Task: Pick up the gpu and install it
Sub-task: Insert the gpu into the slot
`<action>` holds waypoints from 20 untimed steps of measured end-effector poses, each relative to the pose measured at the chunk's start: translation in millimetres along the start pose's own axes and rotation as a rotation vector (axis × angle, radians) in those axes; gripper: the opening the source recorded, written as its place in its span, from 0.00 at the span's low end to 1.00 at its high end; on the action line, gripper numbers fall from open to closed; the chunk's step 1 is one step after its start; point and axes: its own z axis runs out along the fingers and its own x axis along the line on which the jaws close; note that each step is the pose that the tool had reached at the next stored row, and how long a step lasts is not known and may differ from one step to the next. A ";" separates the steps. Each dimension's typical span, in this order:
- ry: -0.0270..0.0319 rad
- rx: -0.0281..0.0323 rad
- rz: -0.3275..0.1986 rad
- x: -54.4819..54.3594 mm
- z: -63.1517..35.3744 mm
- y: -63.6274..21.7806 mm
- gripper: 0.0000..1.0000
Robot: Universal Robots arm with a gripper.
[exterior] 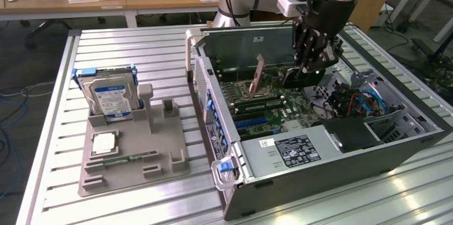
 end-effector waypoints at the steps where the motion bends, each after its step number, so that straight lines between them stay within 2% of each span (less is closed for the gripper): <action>1: -0.0013 0.0000 0.000 0.0 0.0 0.0 0.27; 2: -0.0053 0.0008 0.000 0.1 0.1 0.1 0.27; 4: -0.0097 0.0015 0.000 0.0 -0.1 0.2 0.27; 16: -0.0101 0.0016 0.000 0.2 3.3 0.4 0.27; 20: -0.0102 0.0018 0.000 0.3 3.4 3.9 0.27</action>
